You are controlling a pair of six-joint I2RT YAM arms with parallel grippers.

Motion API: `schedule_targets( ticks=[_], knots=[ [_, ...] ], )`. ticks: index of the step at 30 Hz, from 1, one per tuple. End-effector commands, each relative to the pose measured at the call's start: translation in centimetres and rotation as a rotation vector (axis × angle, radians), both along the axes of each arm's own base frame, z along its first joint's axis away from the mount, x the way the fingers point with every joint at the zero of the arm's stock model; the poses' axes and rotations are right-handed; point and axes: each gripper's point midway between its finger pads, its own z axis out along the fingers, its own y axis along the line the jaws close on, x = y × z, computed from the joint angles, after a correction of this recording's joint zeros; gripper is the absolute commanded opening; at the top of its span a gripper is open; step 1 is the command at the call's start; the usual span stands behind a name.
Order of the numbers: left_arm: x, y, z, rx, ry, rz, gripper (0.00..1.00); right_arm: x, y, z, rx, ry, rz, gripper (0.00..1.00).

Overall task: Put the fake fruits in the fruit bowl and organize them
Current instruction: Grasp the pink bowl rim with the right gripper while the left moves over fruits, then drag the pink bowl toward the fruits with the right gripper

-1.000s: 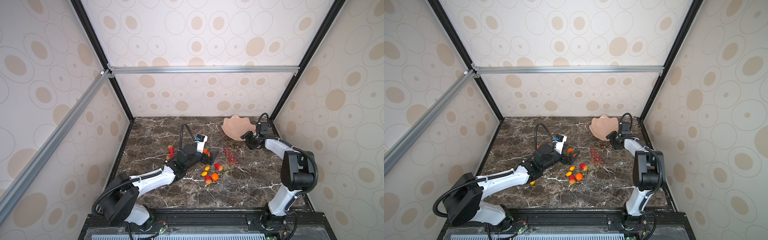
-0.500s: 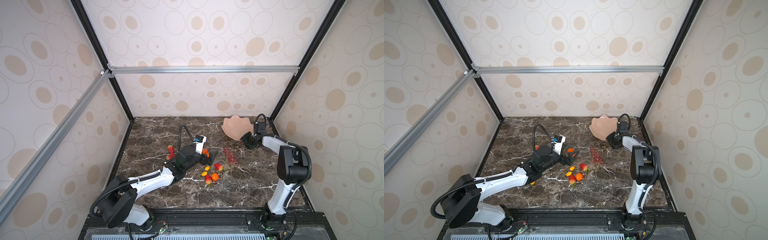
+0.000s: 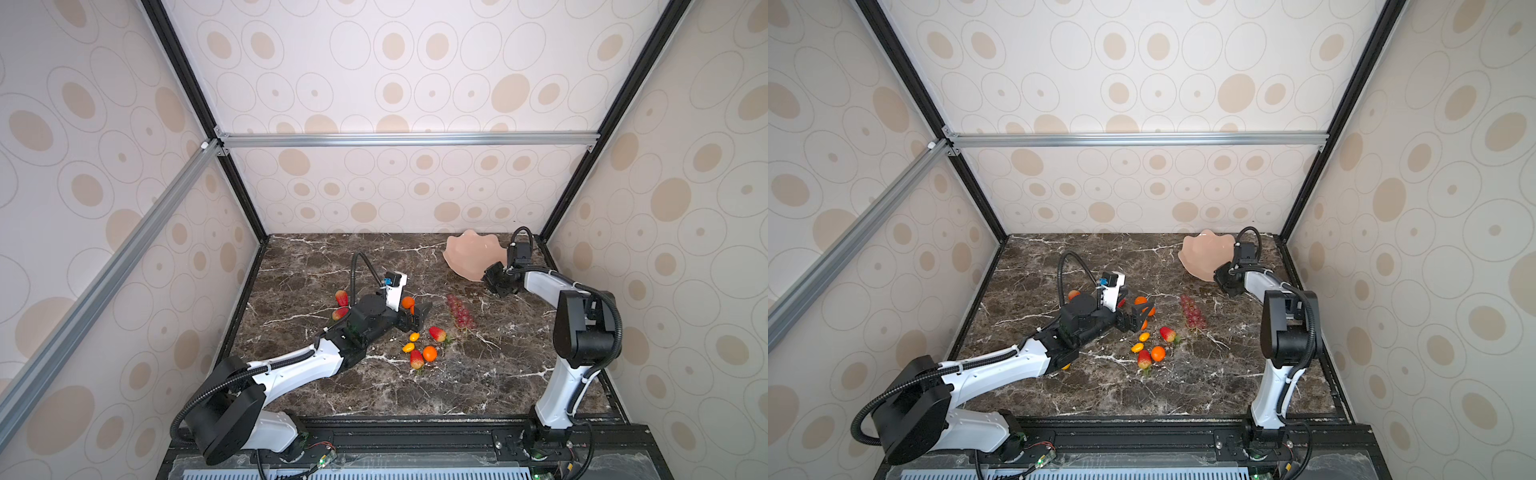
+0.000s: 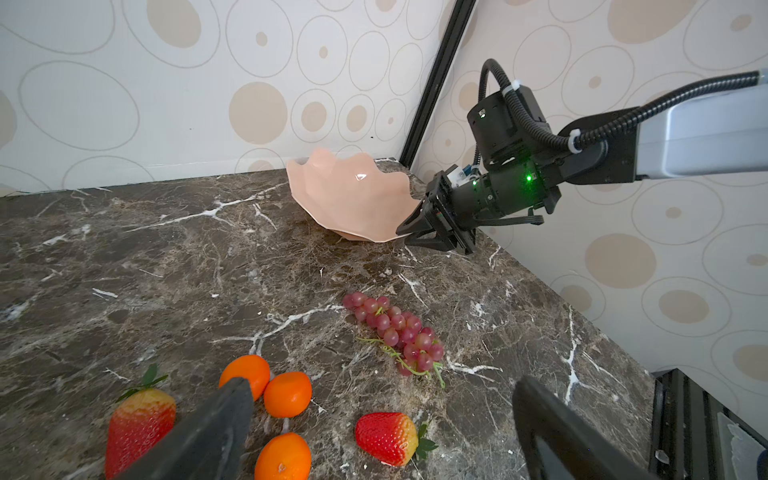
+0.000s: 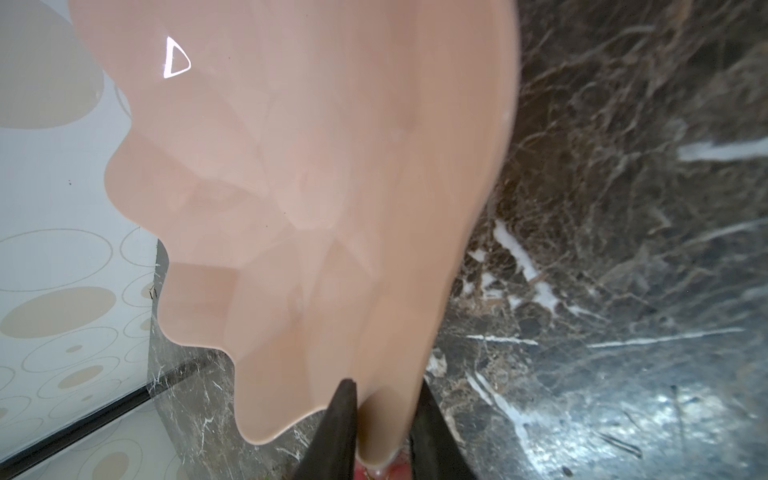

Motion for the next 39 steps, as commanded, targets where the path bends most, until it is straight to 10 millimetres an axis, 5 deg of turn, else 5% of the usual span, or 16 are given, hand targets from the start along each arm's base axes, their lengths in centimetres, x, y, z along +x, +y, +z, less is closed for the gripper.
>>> schedule_targets(
  ticks=[1, 15, 28, 39],
  knots=[
    [-0.1, 0.6, 1.6, -0.033, -0.041, 0.034, 0.98, 0.4, -0.4, 0.6, 0.006, -0.005, -0.029, 0.21],
    [0.4, 3.6, 2.7, 0.003, -0.067, 0.161, 0.98, 0.3, 0.7, 3.1, 0.073, -0.054, -0.015, 0.05],
    [1.2, 5.2, 2.7, 0.005, -0.044, 0.203, 0.98, 1.5, 8.4, 2.4, 0.226, -0.006, 0.134, 0.03],
    [1.5, 6.8, 2.2, 0.031, -0.039, 0.241, 0.98, -0.8, 15.3, 1.0, 0.33, 0.036, 0.265, 0.03]
  ],
)
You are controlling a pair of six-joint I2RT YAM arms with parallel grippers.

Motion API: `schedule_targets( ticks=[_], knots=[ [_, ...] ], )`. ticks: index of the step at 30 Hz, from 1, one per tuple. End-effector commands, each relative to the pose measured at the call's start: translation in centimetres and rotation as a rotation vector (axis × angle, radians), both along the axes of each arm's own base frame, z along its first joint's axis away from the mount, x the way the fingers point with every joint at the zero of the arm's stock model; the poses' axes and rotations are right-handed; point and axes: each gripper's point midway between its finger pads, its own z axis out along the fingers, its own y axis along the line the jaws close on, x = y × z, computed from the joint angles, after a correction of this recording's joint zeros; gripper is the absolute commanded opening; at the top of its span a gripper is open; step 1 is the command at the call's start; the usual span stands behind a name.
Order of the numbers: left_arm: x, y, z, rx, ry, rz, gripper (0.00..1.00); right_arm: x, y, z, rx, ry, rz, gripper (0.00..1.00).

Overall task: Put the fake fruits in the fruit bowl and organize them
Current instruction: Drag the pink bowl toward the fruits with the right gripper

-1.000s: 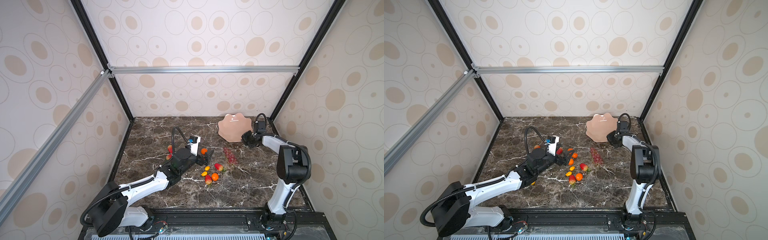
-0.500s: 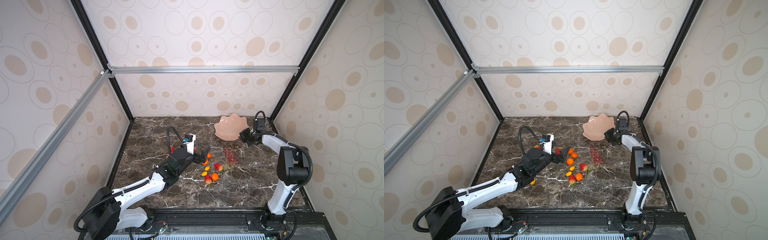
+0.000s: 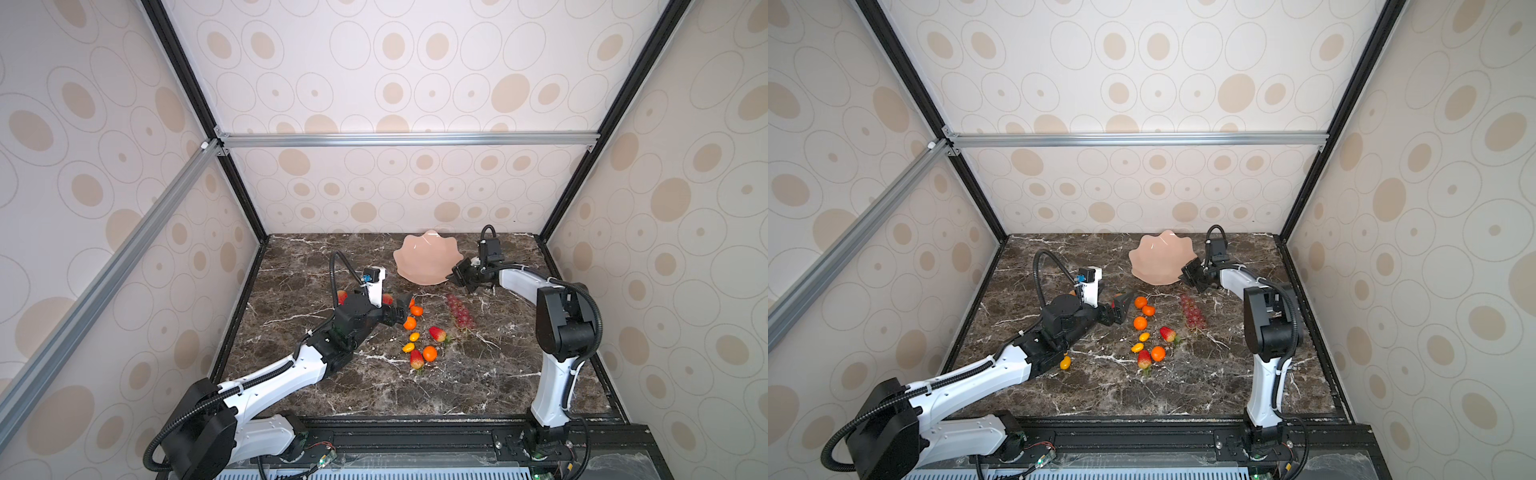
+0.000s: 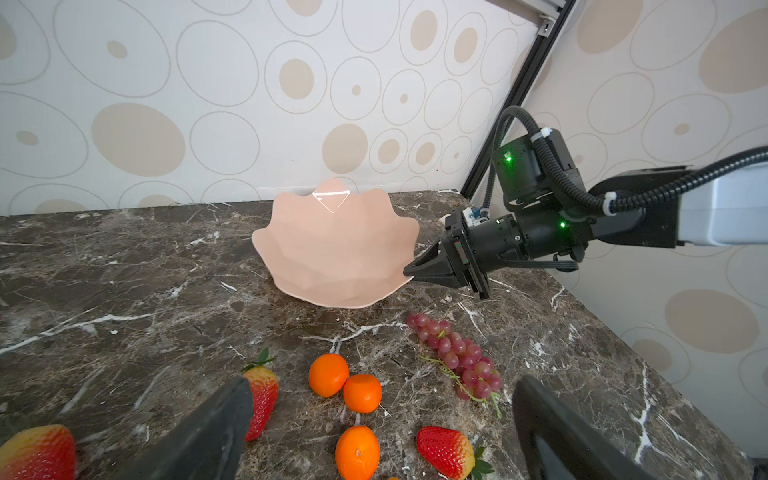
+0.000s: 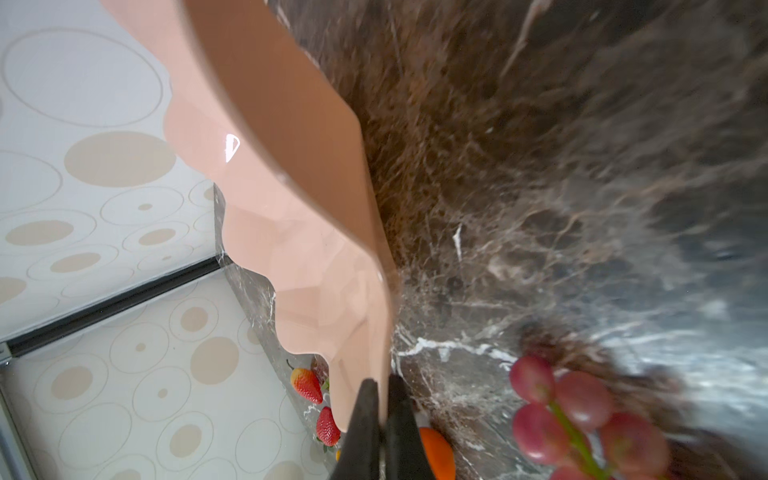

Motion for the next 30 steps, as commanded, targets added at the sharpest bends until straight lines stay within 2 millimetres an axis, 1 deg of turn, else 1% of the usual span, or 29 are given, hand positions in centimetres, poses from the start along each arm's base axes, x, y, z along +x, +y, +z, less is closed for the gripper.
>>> schedule_targets(
  ticks=[1, 7, 16, 21, 22, 23, 26, 30],
  knots=[
    [0.1, 0.9, 0.2, 0.009, -0.007, 0.02, 0.98, -1.4, 2.1, -0.6, 0.05, 0.035, 0.035, 0.03],
    [0.3, 1.1, -0.5, 0.025, 0.003, 0.025, 0.98, -4.0, 3.5, -0.8, 0.049, 0.045, 0.083, 0.02],
    [0.5, 0.8, -0.7, 0.025, 0.009, 0.017, 0.98, -7.4, 3.8, -0.6, 0.065, 0.048, 0.104, 0.02],
    [0.7, 0.6, -1.1, 0.026, 0.021, 0.011, 0.98, -9.1, 3.6, -1.2, 0.076, 0.067, 0.104, 0.02],
    [0.6, 0.6, -1.1, 0.025, 0.022, 0.01, 0.98, -9.9, 4.6, -1.2, 0.08, 0.069, 0.127, 0.02],
    [0.7, 0.6, -1.1, 0.026, 0.023, 0.01, 0.98, -10.3, 4.7, -1.1, 0.084, 0.066, 0.129, 0.02],
    [0.6, 0.5, -1.2, 0.025, 0.025, 0.008, 0.98, -10.6, 4.6, -0.8, 0.081, 0.059, 0.126, 0.02],
    [0.8, 0.3, -1.2, 0.025, 0.029, 0.002, 0.98, -9.8, 4.7, -1.0, 0.076, 0.056, 0.119, 0.02]
  ],
)
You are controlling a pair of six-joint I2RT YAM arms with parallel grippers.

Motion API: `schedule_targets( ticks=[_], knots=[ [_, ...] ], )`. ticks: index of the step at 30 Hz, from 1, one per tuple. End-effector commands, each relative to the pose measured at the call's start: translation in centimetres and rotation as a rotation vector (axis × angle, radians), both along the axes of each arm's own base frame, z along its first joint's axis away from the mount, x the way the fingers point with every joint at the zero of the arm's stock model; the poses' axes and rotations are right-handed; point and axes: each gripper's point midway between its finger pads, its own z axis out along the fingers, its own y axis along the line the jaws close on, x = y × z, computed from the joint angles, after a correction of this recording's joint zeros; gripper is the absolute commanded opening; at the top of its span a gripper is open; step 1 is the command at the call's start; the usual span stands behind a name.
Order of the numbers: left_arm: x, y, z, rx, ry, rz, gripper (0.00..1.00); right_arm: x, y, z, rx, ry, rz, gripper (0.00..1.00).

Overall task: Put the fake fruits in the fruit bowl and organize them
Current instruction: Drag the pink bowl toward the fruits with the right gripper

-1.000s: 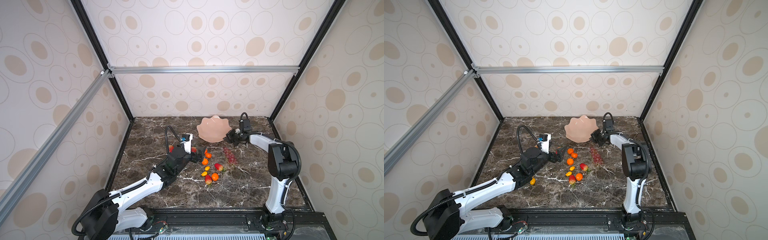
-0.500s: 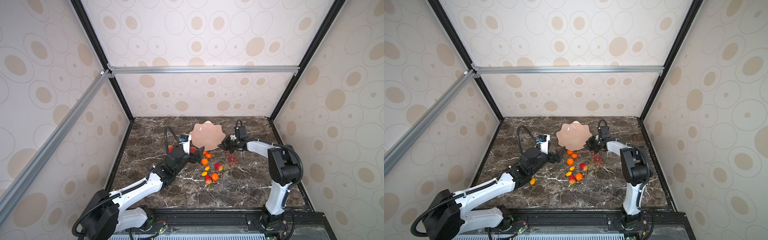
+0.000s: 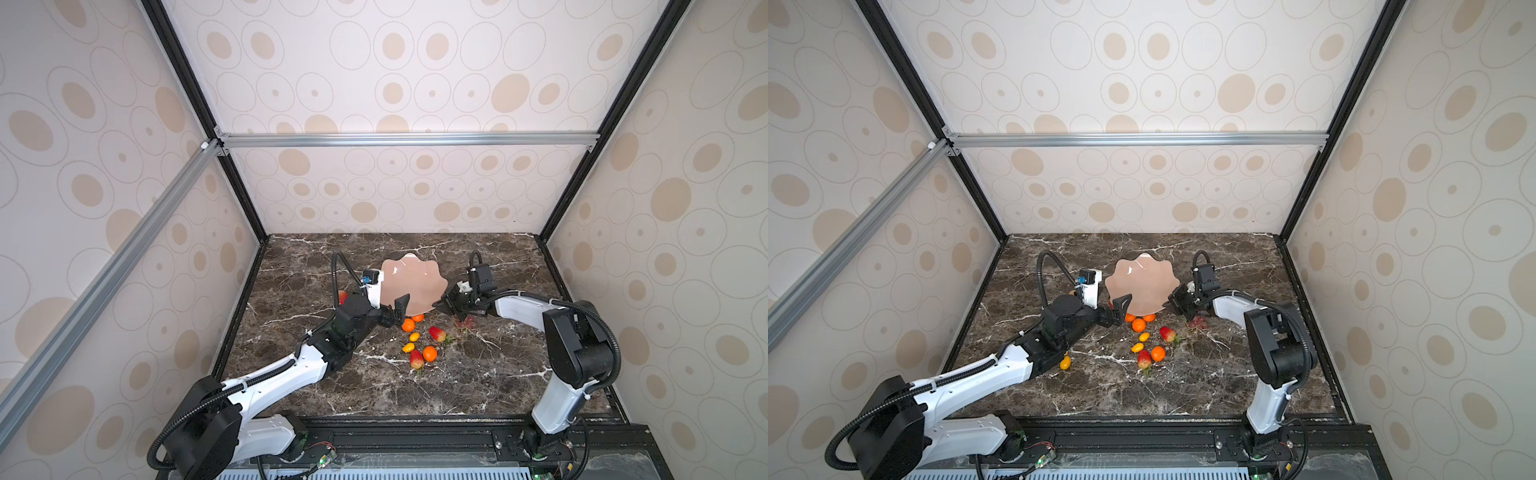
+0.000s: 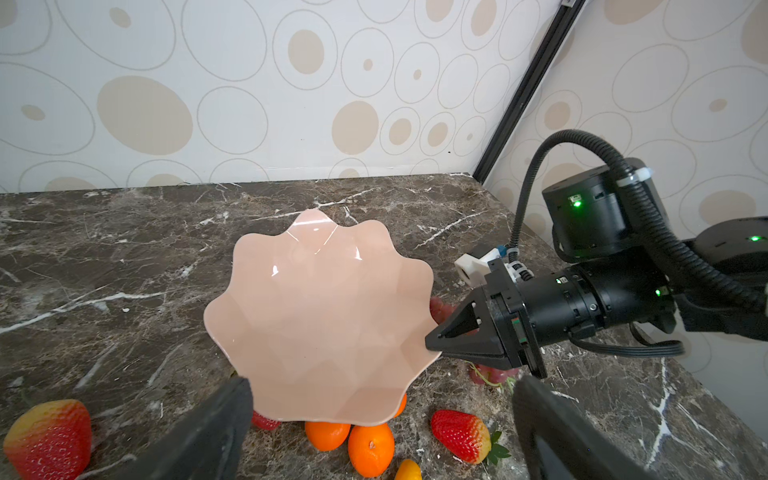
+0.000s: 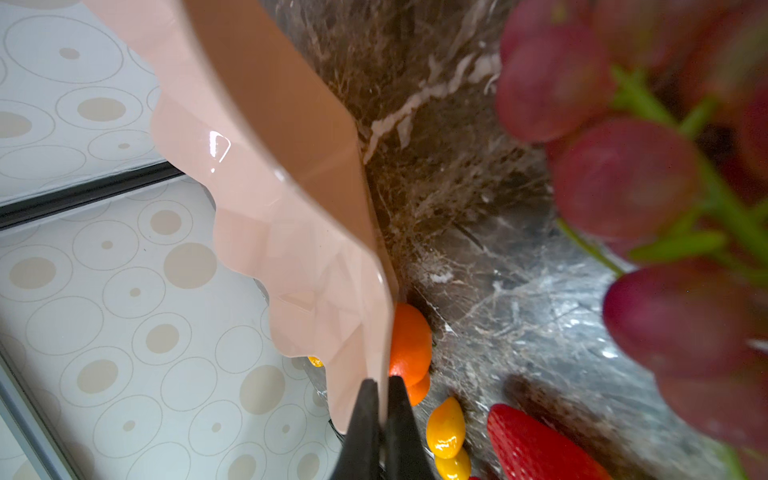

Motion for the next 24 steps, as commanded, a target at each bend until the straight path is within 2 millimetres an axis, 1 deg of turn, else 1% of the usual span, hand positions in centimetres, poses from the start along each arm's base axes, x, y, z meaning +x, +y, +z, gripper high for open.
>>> schedule_targets(
  ticks=[1, 7, 11, 13, 15, 17, 21, 24],
  knots=[
    [0.6, -0.2, 0.6, -0.004, -0.007, -0.003, 0.98, 0.8, 0.1, 0.1, 0.005, 0.005, -0.028, 0.03],
    [1.1, -0.3, 0.8, 0.004, 0.009, 0.008, 0.98, 3.4, 0.5, -0.3, 0.0, -0.004, -0.061, 0.05],
    [1.3, 0.1, 0.7, 0.007, 0.02, 0.02, 0.98, 4.8, 0.2, -0.7, -0.011, 0.0, -0.083, 0.08],
    [1.4, 0.3, 0.8, 0.007, 0.022, 0.024, 0.98, 5.2, 0.1, -0.6, -0.015, -0.004, -0.09, 0.16],
    [1.4, 0.5, 0.6, 0.008, 0.026, 0.03, 0.98, 5.3, 0.0, -0.3, -0.029, -0.015, -0.086, 0.29],
    [1.4, 0.8, 0.5, 0.007, 0.029, 0.038, 0.98, 5.3, -0.1, 0.1, -0.04, -0.033, -0.081, 0.37],
    [1.5, 0.8, 0.5, 0.006, 0.035, 0.032, 0.98, 5.4, -0.6, 1.5, -0.053, -0.085, -0.069, 0.46],
    [1.4, 0.4, 0.7, 0.009, 0.031, 0.008, 0.98, 4.7, -1.6, 2.8, -0.119, -0.149, -0.051, 0.54]
  ],
)
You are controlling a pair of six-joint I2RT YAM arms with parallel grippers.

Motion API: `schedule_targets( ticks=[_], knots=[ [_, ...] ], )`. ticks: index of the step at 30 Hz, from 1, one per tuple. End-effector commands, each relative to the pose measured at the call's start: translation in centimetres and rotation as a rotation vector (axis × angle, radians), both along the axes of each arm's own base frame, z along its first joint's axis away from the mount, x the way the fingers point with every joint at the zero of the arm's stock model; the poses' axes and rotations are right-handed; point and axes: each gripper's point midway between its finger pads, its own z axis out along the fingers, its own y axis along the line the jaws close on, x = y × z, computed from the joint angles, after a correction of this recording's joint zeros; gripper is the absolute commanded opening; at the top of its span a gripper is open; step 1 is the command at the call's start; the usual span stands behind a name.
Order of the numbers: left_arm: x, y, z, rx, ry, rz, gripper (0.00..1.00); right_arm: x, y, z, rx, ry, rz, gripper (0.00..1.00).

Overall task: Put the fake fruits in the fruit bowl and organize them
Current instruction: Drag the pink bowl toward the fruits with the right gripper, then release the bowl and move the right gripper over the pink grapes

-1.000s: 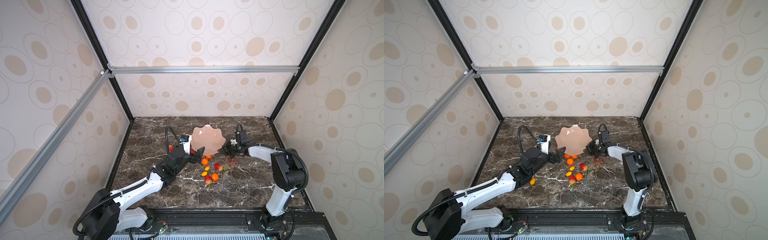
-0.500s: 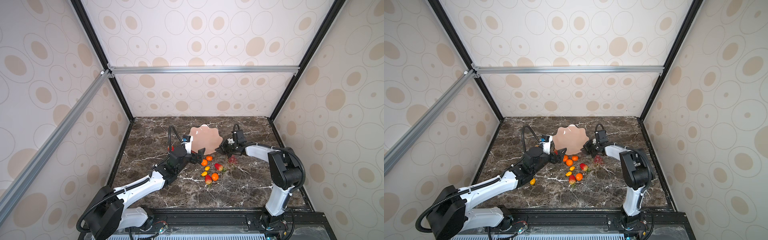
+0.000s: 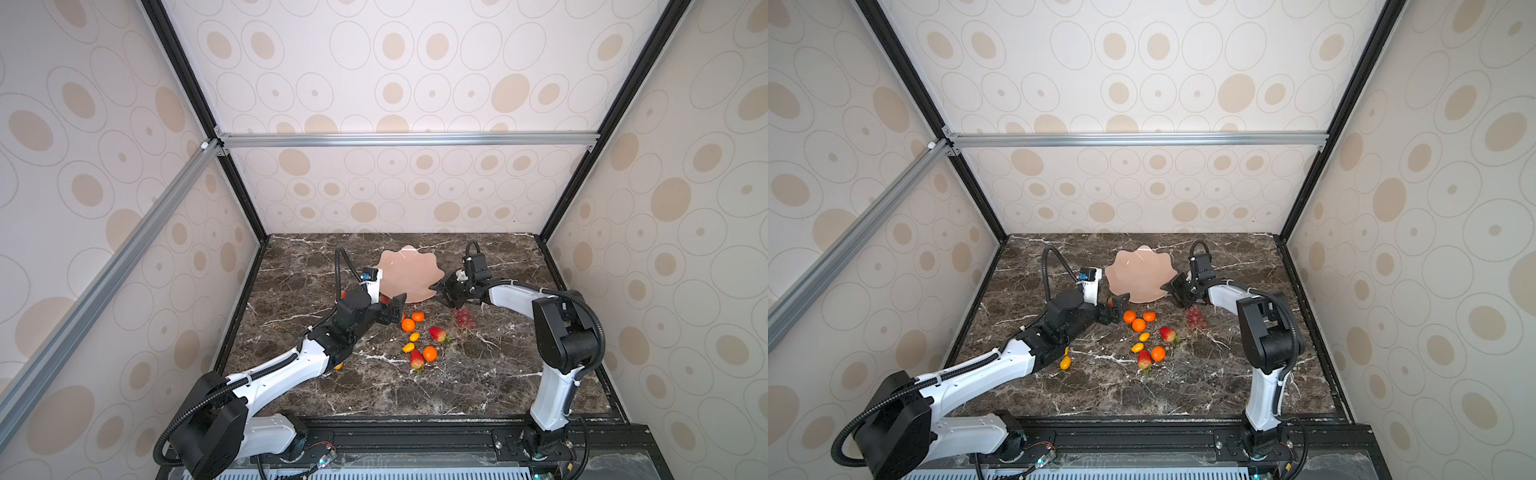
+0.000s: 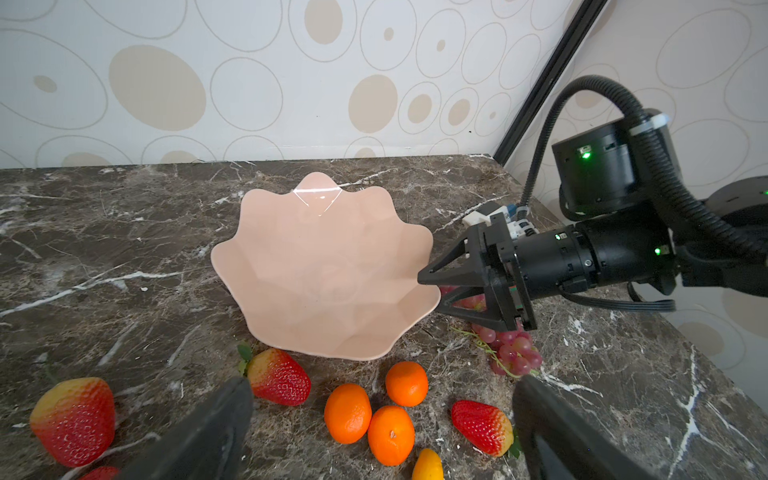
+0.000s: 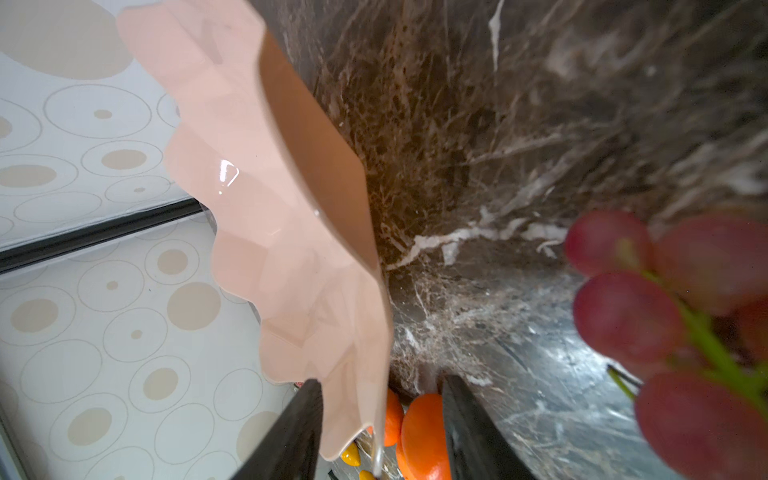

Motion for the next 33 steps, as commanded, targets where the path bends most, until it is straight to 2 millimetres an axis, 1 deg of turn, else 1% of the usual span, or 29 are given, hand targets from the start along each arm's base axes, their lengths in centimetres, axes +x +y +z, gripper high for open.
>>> schedule_targets(
  ticks=[1, 2, 5, 8, 9, 13, 15, 16, 19, 22, 25, 30, 33],
  knots=[
    [0.3, -0.6, 2.2, -0.028, -0.028, -0.029, 0.98, -0.6, -1.7, 3.3, -0.091, -0.113, 0.012, 0.56],
    [0.2, -0.9, 2.1, -0.028, -0.024, -0.041, 0.98, -1.2, -2.3, 3.8, -0.132, -0.142, 0.02, 0.59],
    [-0.1, -2.5, 1.8, -0.03, -0.007, -0.107, 0.98, -3.6, -4.4, 5.0, -0.268, -0.218, 0.07, 0.61],
    [-0.8, -4.5, 1.6, -0.028, -0.005, -0.168, 0.98, -6.6, -6.7, 5.1, -0.408, -0.237, 0.122, 0.6],
    [-1.1, -5.2, 1.4, -0.026, -0.004, -0.189, 0.98, -7.9, -7.5, 4.9, -0.451, -0.233, 0.142, 0.6],
    [-2.4, -8.4, 0.1, -0.037, 0.017, -0.268, 0.98, -12.8, -10.4, 3.4, -0.593, -0.181, 0.195, 0.57],
    [-3.2, -10.0, -0.6, -0.041, 0.028, -0.305, 0.98, -14.8, -11.7, 2.6, -0.639, -0.151, 0.202, 0.56],
    [-3.6, -10.9, -1.0, -0.042, 0.035, -0.323, 0.98, -15.8, -12.2, 2.0, -0.654, -0.137, 0.204, 0.55],
    [-4.6, -12.9, -2.1, -0.065, 0.06, -0.365, 0.98, -17.5, -12.6, 0.7, -0.651, -0.124, 0.216, 0.54],
    [-5.5, -14.3, -2.8, -0.089, 0.071, -0.4, 0.98, -17.7, -12.3, -0.3, -0.646, -0.13, 0.248, 0.49],
    [-6.0, -15.0, -3.1, -0.095, 0.083, -0.412, 0.98, -17.0, -11.4, -0.7, -0.635, -0.147, 0.31, 0.44],
    [-6.8, -15.1, -3.0, -0.124, 0.084, -0.421, 0.98, -15.4, -10.0, -1.1, -0.613, -0.168, 0.394, 0.41],
    [-7.0, -15.0, -3.3, -0.13, 0.083, -0.421, 0.98, -14.3, -9.8, -1.6, -0.633, -0.166, 0.422, 0.41]
  ],
)
